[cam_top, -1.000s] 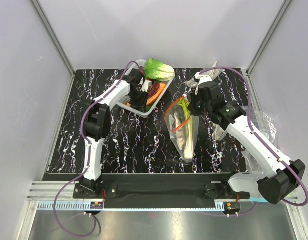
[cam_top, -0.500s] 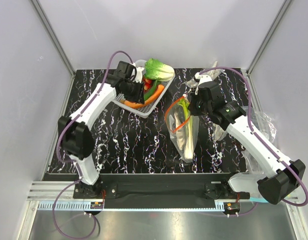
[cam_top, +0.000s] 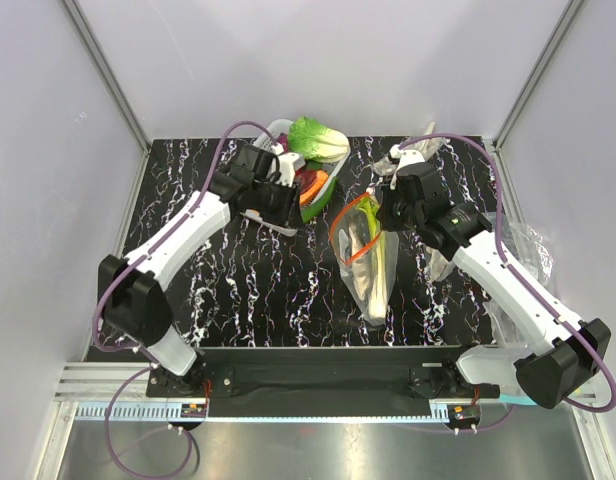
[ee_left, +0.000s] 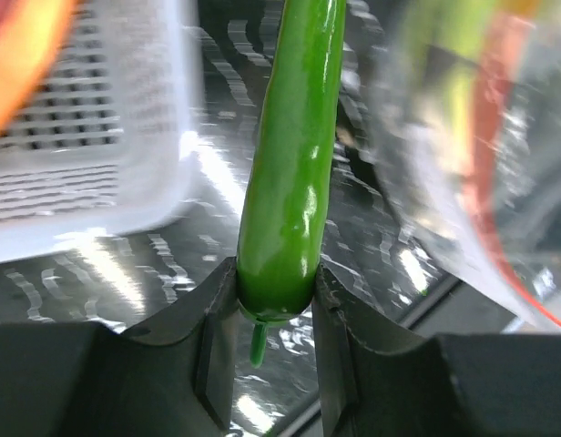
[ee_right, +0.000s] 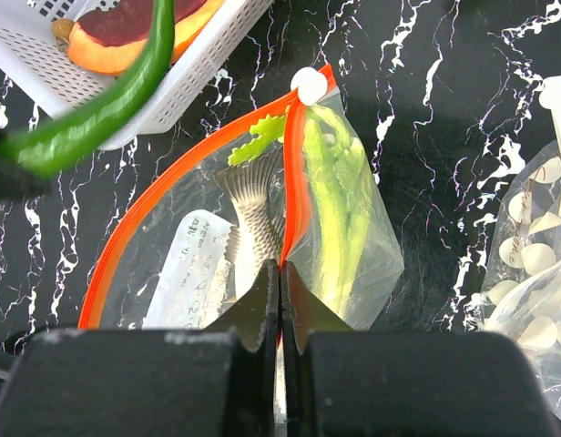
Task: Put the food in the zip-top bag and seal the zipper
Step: Place the fake vegetable in the zipper food storage bag.
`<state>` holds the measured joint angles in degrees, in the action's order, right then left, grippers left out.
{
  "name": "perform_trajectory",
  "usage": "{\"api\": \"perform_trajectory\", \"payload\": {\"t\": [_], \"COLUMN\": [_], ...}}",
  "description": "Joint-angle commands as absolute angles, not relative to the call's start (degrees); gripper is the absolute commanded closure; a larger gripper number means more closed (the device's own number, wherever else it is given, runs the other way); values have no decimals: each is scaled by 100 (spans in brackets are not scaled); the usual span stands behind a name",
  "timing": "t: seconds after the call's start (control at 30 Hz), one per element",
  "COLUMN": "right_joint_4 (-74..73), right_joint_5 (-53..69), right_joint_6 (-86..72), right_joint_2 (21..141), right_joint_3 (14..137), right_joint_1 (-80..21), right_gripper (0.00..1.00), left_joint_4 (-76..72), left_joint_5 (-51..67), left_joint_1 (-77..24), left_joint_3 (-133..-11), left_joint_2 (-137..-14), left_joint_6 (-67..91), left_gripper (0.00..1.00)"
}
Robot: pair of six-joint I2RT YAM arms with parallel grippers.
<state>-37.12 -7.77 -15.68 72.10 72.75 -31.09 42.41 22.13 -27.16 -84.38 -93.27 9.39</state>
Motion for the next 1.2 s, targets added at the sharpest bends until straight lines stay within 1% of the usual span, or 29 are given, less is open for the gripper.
{"api": "perform_trajectory", "payload": {"t": [0.0,0.2,0.3,0.33,0.4,0.43,0.53,0.57,0.6,0.63,0.67,0.7,0.73,0.8,0.83,0.9,1.07,1.17], "right_joint_4": [-3525,-3498,-3498,-3524,-3559,-3568,-3612,-3647,-3674,-3674,-3674,-3674,-3674,-3674,-3674,-3665,-3683,-3674], "right_joint_5": [-879,-896,-905,-914,-914,-897,-888,-879,-862,-861,-861,-870,-870,-844,-835,-818,-826,-835], "right_joint_6": [-1547,-1556,-1529,-1521,-1512,-1512,-1529,-1547,-1547,-1538,-1538,-1538,-1547,-1556,-1573,-1582,-1582,-1591], "right_joint_2": [7154,7154,7119,7110,7066,7049,6961,6917,6891,6873,6821,6803,6785,6750,6741,6715,6671,6671], "right_joint_3": [7480,7444,7427,7418,7418,7418,7400,7392,7392,7383,7365,7357,7348,7339,7330,7313,7295,7269], "right_joint_1": [-3085,-3085,-3085,-3085,-3085,-3085,-3085,-3085,-3094,-3085,-3085,-3085,-3085,-3094,-3085,-3085,-3085,-3085], "right_gripper": [100,100,100,100,100,100,100,100,100,100,100,100,100,100,100,100,100,100], "left_joint_4": [3709,4131,4218,4280,4176,3940,3221,3043,2884,2430,2182,1901,1037,372,30,18,105,237], "left_joint_5": [2567,1803,1311,970,608,84,-735,-851,-879,-896,-879,-862,-1044,-1046,-889,-486,-325,-229], "left_joint_1": [-3250,-3901,-4016,-4008,-4095,-4131,-4228,-4236,-4236,-4245,-4236,-4245,-4245,-4236,-4245,-4245,-4341,-4455], "left_joint_3": [-8464,-8596,-8552,-8569,-8430,-8333,-7894,-7806,-7657,-7533,-7428,-7305,-6895,-6593,-6418,-6337,-6302,-6170], "left_joint_2": [-8623,-8341,-8262,-8244,-8200,-8165,-8007,-7955,-7928,-7893,-7806,-7744,-7665,-7463,-7392,-7234,-7163,-7102], "left_joint_6": [1037,941,739,660,143,-103,-1184,-1439,-2024,-2335,-2642,-3211,-3399,-3855,-4024,-4523,-5605,-6642], "left_gripper": [80,78,78,78,75,70,69,67,66,64,66,72,78,95,97,100,100,100]}}
